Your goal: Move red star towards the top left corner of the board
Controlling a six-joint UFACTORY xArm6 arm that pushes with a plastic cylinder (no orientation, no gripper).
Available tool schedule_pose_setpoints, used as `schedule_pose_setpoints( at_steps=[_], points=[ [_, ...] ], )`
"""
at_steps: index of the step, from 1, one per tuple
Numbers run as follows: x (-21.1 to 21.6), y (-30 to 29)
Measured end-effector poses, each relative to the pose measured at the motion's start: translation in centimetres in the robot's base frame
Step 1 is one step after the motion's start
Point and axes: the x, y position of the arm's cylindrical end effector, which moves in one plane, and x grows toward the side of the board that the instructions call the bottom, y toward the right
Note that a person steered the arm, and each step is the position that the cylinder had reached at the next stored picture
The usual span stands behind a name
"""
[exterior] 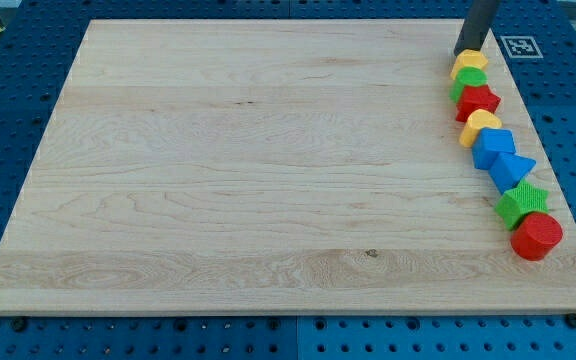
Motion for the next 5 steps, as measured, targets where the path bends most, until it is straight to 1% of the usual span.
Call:
schedule_pose_setpoints(
  at_steps=[1,2,3,4,5],
  points=[
    [0.0,0.0],
    [-0.9,-0.1],
    [-4.0,1.0],
    [-2.9,10.2],
    [-2.6,10.2]
  ],
)
